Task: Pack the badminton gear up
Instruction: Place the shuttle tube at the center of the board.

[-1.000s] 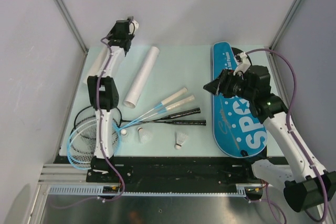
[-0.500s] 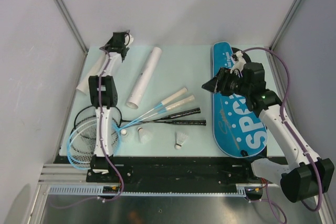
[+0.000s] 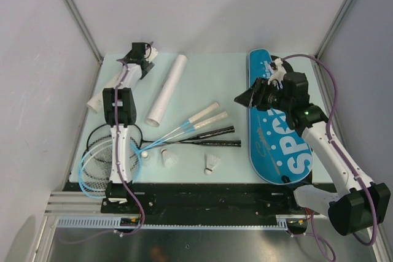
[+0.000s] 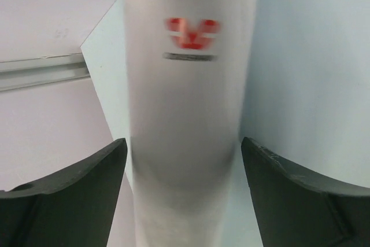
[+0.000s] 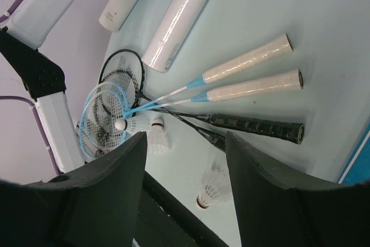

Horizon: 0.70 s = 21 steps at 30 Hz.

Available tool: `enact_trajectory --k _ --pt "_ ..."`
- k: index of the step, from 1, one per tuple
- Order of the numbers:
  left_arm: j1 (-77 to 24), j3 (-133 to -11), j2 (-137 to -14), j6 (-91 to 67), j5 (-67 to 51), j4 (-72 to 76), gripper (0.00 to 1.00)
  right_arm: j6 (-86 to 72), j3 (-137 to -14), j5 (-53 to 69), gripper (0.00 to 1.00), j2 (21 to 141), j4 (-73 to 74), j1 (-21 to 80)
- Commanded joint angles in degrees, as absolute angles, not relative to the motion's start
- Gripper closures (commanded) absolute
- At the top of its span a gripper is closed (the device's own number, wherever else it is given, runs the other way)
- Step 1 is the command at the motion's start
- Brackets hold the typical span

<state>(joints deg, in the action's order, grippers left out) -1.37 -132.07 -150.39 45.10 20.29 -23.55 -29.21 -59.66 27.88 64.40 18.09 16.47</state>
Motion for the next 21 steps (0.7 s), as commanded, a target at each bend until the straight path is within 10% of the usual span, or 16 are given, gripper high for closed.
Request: enact_trajectory --k 1,21 --pt "-1.76 -133.33 -147.04 42.46 16.79 -25.84 0.13 -29.53 -60.38 28.12 0.39 65.13 15.91 18.19" --pt "-6.41 -125.78 -125.17 24.53 6.61 -26.63 0.00 -27.42 -60.47 24.09 0.39 63.72 17.31 23.64"
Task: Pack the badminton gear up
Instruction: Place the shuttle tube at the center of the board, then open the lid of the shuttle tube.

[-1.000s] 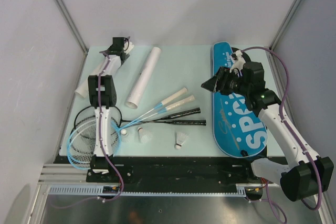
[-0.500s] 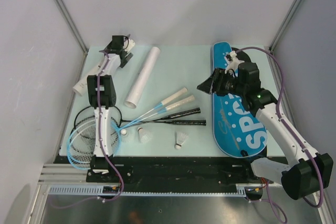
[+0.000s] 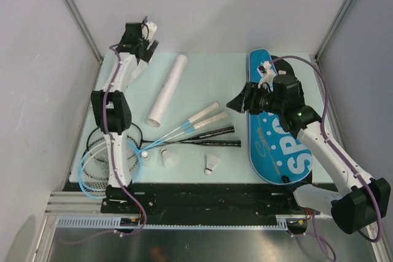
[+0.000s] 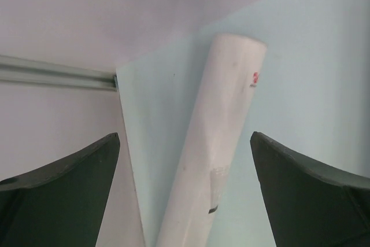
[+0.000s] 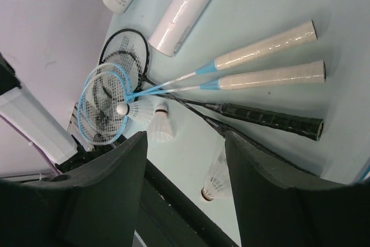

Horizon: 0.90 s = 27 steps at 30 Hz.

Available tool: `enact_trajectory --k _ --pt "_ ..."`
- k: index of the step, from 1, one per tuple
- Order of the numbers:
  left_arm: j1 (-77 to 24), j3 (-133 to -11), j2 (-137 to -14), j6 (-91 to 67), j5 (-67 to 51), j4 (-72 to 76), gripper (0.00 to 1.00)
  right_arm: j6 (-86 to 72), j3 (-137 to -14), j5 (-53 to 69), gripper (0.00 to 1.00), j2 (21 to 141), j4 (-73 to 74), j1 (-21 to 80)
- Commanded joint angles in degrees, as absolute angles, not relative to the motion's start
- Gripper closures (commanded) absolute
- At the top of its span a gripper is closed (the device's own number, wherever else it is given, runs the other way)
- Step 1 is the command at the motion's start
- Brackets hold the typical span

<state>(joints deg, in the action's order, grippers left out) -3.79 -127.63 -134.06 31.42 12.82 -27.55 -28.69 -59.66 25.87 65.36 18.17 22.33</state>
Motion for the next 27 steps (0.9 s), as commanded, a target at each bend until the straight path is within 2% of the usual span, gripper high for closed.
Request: enact_trajectory --k 1,9,18,27 --pt "-6.76 -124.47 -124.03 22.00 5.63 -26.72 0.00 -27.42 -60.47 24.00 0.39 63.63 17.31 24.08" --pt "-8.87 -123.22 -127.43 8.28 -10.70 -27.77 0.00 -26.89 -59.77 22.68 0.39 61.27 18.28 24.70" --pt "-12.30 -128.76 -139.47 4.57 -6.68 -27.69 0.00 -25.84 -59.06 22.15 0.39 59.07 18.98 24.52" --pt "-13.36 -127.97 -139.48 6.15 -12.47 -29.18 0.00 -26.89 -57.22 22.94 0.39 58.45 17.14 24.79"
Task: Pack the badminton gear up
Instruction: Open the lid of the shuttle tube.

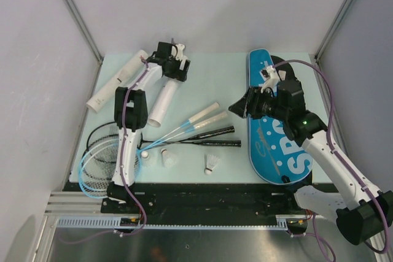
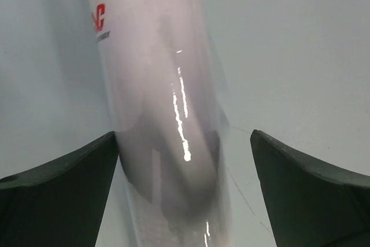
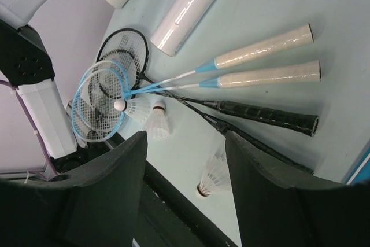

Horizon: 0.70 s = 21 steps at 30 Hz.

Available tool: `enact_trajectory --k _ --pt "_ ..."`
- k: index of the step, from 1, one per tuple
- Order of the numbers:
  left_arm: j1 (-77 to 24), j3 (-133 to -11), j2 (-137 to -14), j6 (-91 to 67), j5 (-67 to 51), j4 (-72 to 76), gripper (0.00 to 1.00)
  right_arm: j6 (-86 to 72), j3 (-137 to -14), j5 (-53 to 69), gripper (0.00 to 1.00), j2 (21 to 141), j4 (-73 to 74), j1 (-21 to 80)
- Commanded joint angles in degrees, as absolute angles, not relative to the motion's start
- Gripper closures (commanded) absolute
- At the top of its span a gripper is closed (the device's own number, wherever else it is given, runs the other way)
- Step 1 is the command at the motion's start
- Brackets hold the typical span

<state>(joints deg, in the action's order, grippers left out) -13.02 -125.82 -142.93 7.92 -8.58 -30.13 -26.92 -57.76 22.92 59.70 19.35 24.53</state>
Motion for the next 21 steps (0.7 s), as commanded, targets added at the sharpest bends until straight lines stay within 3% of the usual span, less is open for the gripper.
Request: enact_trajectory --k 1,6,12,21 --pt "-13.53 -127.62 -139.48 6.15 -12.05 -29.44 0.00 -27.07 -57.04 23.11 0.39 58.45 16.96 24.87" --pt "-13.89 -128.93 -141.33 6.15 -10.55 -33.13 0.06 -27.25 -56.69 22.94 0.39 57.48 16.79 25.14" --pt "-14.85 -129.99 -139.75 8.51 -8.35 -33.40 0.27 -27.86 -56.16 22.06 0.37 57.30 16.17 25.40" --pt "-16.70 -130.78 -130.27 7.04 -11.50 -33.22 0.45 -42.86 -56.16 24.00 0.32 68.54 2.74 22.42"
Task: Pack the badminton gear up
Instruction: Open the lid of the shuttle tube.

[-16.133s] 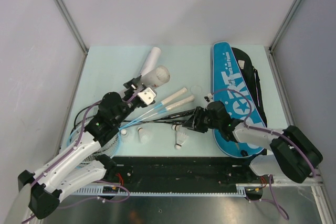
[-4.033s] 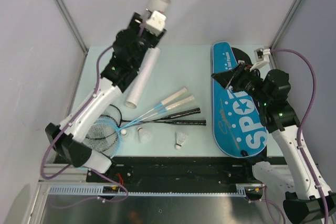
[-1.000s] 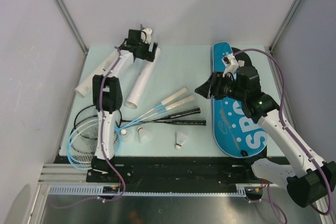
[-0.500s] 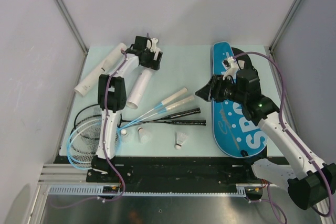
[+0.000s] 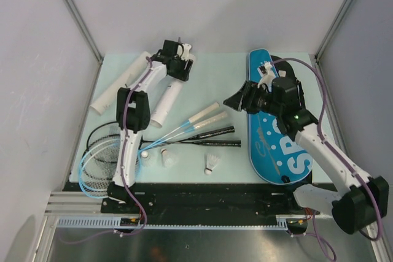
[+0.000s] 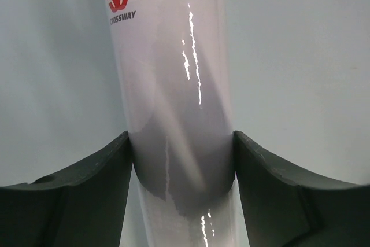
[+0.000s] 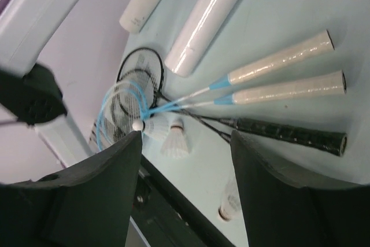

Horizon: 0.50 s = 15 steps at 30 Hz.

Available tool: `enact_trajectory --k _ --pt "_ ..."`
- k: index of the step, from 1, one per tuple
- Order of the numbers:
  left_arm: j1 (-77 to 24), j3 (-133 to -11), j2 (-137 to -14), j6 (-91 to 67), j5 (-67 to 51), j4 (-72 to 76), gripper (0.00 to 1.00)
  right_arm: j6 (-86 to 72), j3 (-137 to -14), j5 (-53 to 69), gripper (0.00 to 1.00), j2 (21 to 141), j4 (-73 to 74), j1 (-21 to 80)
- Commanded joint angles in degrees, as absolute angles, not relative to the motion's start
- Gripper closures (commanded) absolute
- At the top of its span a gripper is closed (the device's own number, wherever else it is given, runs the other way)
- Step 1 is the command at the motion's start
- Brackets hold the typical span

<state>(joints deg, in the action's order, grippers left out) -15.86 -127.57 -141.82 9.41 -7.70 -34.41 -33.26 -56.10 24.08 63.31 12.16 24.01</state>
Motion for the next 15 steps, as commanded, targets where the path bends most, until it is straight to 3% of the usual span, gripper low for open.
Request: enact_trajectory --k 1,10,15 --pt "-16.70 -130.52 -127.73 6.16 -12.47 -33.31 0.46 -43.85 -56.16 23.30 0.30 69.77 -0.06 22.06" --pt "-16.61 -129.39 -116.64 -9.04 -23.90 -32.17 0.54 -34.29 -56.60 23.90 0.08 82.34 -26.08 22.76" --pt "-16.87 -117.80 -107.00 -16.95 -31.98 -21.03 0.54 -31.63 -59.41 29.26 0.06 85.08 -30.31 20.06"
